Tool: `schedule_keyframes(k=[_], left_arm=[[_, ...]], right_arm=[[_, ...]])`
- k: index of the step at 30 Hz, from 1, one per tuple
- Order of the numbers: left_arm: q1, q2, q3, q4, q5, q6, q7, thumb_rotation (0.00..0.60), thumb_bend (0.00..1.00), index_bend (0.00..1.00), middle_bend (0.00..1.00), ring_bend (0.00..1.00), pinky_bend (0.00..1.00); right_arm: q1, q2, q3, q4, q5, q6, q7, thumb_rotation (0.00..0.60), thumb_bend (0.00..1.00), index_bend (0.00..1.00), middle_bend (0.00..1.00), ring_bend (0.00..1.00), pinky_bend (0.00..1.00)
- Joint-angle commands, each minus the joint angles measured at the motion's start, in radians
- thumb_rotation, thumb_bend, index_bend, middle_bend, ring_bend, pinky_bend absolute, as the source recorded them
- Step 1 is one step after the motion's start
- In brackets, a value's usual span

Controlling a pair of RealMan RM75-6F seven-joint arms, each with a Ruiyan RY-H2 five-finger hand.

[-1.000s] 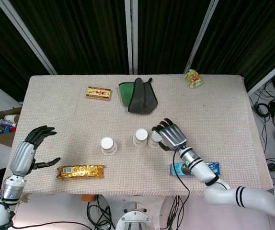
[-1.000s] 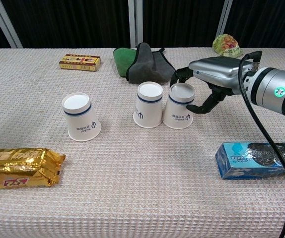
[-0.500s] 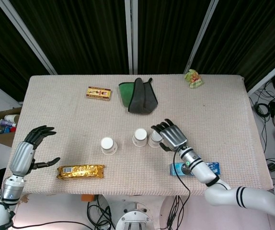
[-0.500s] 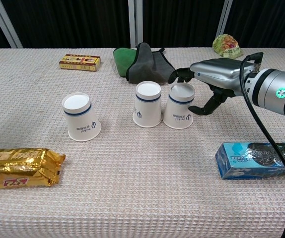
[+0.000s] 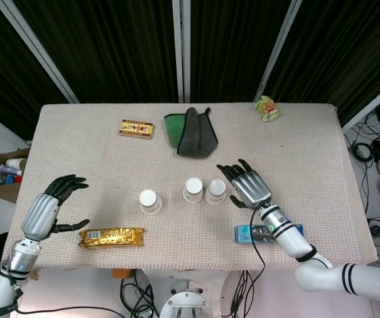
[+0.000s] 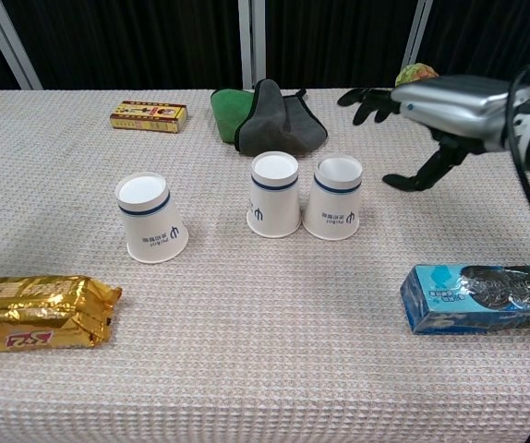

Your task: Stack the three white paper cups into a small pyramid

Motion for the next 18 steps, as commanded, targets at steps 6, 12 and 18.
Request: schedule_keyframes(k=[6,12,18], left_arm=[[-0.166,0.049,-0.018,-0.098,-0.036,-0.278,0.125,0.600,0.00,0.26,0.19,0.12,0.15],[-0.262,0.037,-0.055,-0.145,-0.118,-0.433,0.198,0.600,0.00,0.26,0.19,0.12,0.19],[-0.330,-0.012,-0.103,-0.149,-0.227,-0.515,0.325,0.600,0.00,0.27,0.19,0.14,0.22]], right_arm=[[-0.201,0.254,-0.062,-0.175,-0.137,0.266,0.055,0.600,0.30,0.04,0.16,0.14,0.10],[-0.281,0.315,-0.088,-0.170,-0.190,0.338,0.133,0.600,0.30,0.04,0.17,0.14,0.10],[-0.328,0.331,-0.092,-0.148,-0.229,0.374,0.200,0.600,0.30,0.04,0.17,0.14,0.10]])
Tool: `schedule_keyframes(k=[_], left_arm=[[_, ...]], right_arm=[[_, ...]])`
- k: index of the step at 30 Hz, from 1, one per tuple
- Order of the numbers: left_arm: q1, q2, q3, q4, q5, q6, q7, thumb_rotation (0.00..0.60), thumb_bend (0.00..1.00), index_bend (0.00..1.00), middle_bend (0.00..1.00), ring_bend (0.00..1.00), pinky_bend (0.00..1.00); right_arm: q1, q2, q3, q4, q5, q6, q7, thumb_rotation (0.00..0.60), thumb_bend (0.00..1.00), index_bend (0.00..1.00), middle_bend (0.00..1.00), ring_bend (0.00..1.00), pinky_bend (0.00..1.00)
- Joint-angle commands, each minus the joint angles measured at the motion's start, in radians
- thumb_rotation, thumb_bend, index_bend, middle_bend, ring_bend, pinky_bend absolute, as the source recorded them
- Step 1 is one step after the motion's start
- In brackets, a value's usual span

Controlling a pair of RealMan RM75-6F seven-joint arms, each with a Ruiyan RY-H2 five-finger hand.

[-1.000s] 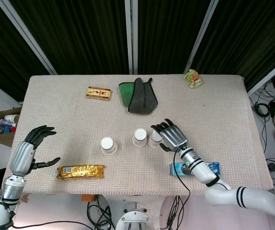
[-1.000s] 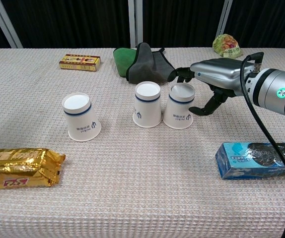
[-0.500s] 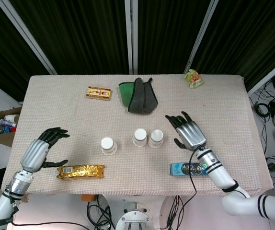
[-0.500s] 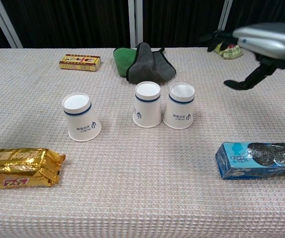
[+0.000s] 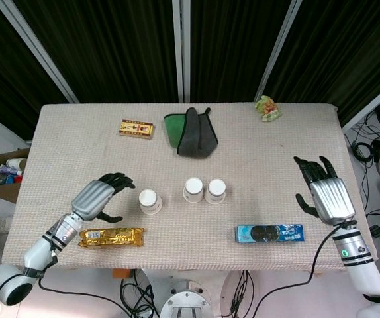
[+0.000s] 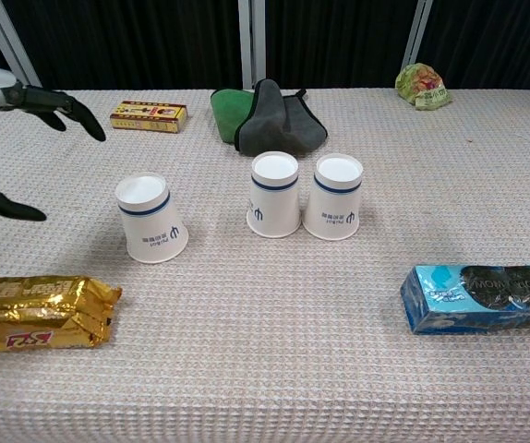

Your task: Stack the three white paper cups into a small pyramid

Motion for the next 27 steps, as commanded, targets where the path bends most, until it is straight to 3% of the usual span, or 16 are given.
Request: schedule_keyframes(k=[1,6,12,27], left_arm=[[-0.051,-0.035,-0.030,-0.008,-0.076,-0.064,0.090,0.600,0.00,0.28,0.19,0.14,0.23],[-0.100,-0.081,-0.036,-0.003,-0.175,-0.128,0.233,0.600,0.03,0.30,0.20,0.16,0.25],[-0.139,-0.130,-0.044,0.003,-0.251,-0.147,0.312,0.600,0.06,0.30,0.21,0.17,0.27],[-0.184,-0.158,-0.052,0.013,-0.343,-0.122,0.390,0.600,0.16,0.31,0.25,0.23,0.31]], right_arm=[[-0.023,0.009,-0.004,0.014,-0.021,0.015,0.031,0.600,0.30,0.04,0.17,0.14,0.10],[-0.045,0.009,-0.005,0.035,-0.034,0.016,0.060,0.600,0.30,0.04,0.17,0.14,0.10],[-0.063,0.001,-0.002,0.064,-0.037,0.009,0.090,0.600,0.30,0.04,0.17,0.14,0.10],[-0.093,-0.013,0.016,0.112,-0.040,-0.008,0.142,0.600,0.30,0.04,0.18,0.14,0.10]])
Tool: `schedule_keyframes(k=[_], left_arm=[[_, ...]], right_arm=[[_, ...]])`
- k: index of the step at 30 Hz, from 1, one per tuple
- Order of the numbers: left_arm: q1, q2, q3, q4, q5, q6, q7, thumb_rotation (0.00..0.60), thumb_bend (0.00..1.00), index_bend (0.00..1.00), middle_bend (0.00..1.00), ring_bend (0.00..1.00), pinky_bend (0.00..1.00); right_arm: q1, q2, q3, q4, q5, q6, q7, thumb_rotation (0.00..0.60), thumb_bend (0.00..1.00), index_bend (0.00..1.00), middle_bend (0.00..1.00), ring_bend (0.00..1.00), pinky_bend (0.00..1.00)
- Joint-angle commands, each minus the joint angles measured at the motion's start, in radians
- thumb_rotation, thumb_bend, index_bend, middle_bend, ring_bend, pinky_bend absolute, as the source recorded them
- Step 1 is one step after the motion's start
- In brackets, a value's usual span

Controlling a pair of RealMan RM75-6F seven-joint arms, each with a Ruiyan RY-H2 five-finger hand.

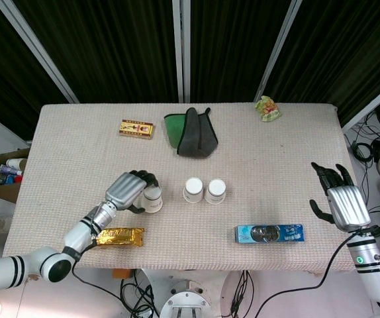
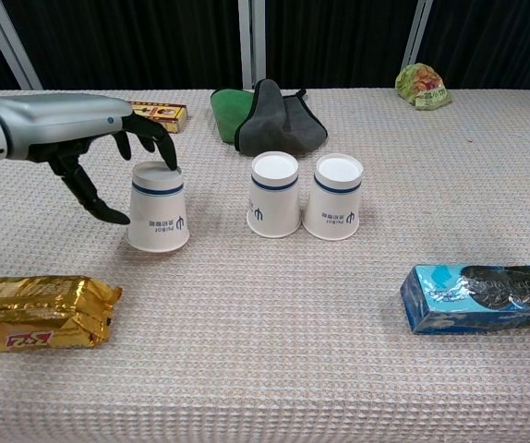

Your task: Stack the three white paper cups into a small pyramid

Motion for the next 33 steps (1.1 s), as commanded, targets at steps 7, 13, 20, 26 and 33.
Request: schedule_keyframes(k=[7,13,20,26,33], left_arm=[[-0.014,0.000,0.006,-0.003,-0.013,0.014,0.008,0.600,0.16,0.32,0.27,0.24,0.33],[-0.024,-0.010,0.014,0.006,-0.024,0.010,0.006,0.600,0.21,0.38,0.34,0.30,0.38],[-0.026,0.001,0.027,-0.003,-0.014,0.022,0.011,0.600,0.29,0.49,0.53,0.51,0.50],[-0.015,0.076,-0.012,-0.083,0.012,0.072,-0.040,0.600,0.29,0.49,0.53,0.51,0.50],[-0.076,0.130,-0.101,-0.139,0.039,0.042,-0.122,0.600,0.28,0.49,0.52,0.51,0.49]], right_arm=[[-0.014,-0.003,0.009,0.010,-0.007,-0.002,0.014,0.600,0.30,0.04,0.18,0.14,0.10],[-0.026,-0.002,0.012,0.017,-0.010,0.001,0.026,0.600,0.30,0.04,0.18,0.14,0.10],[-0.037,-0.005,0.018,0.029,-0.018,0.006,0.048,0.600,0.30,0.04,0.18,0.14,0.10],[-0.047,-0.003,0.026,0.035,-0.023,0.017,0.066,0.600,0.30,0.04,0.18,0.14,0.10],[-0.058,0.004,0.036,0.033,-0.024,0.030,0.071,0.600,0.30,0.04,0.18,0.14,0.10]])
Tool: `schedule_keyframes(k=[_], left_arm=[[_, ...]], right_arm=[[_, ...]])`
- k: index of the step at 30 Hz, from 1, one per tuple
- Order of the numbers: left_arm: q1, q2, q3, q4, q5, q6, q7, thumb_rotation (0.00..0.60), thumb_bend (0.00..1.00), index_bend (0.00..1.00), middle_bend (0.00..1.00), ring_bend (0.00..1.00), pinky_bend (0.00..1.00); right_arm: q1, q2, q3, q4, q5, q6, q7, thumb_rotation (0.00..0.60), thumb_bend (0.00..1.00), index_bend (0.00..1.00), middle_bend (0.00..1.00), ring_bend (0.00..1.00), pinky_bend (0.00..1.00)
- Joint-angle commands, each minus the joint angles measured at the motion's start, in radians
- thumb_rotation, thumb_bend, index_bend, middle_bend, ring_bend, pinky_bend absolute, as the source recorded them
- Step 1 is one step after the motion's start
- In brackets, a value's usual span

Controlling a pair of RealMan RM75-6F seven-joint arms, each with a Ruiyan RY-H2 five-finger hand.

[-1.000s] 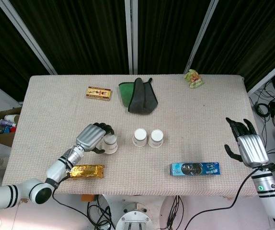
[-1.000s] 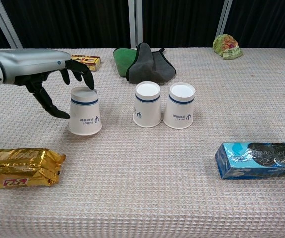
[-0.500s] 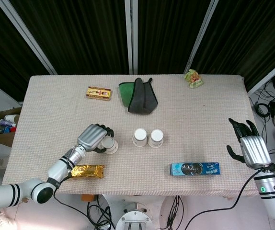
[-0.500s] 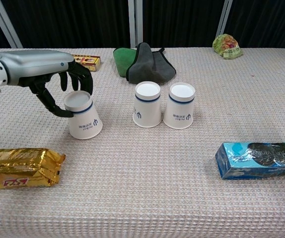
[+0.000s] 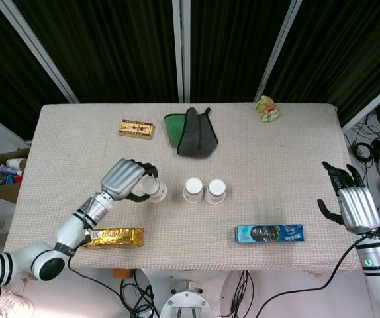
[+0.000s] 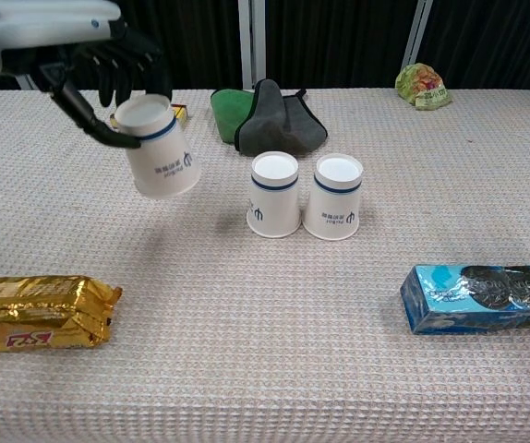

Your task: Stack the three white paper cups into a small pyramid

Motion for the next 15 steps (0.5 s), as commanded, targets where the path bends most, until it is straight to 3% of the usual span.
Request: schedule_keyframes(k=[1,8,15], left_arm=[[-0.050,0.002,-0.040,-0.012,0.011,-0.039,-0.033,0.600,0.28,0.49,0.52,0.50,0.49],[-0.183,-0.062,-0.098,0.030,-0.037,-0.138,-0.014,0.600,0.28,0.49,0.52,0.50,0.49],[-0.312,-0.137,-0.121,0.102,-0.162,-0.191,0.073,0.600,0.28,0.48,0.51,0.50,0.49]], right_arm=[[-0.004,0.004,0.001,-0.004,-0.001,0.004,-0.004,0.600,0.30,0.04,0.18,0.14,0.10],[-0.029,0.025,-0.002,-0.025,-0.006,0.027,-0.017,0.600,0.31,0.04,0.18,0.14,0.10],[-0.055,0.033,-0.008,-0.020,-0.007,0.042,0.002,0.600,0.31,0.04,0.18,0.14,0.10]])
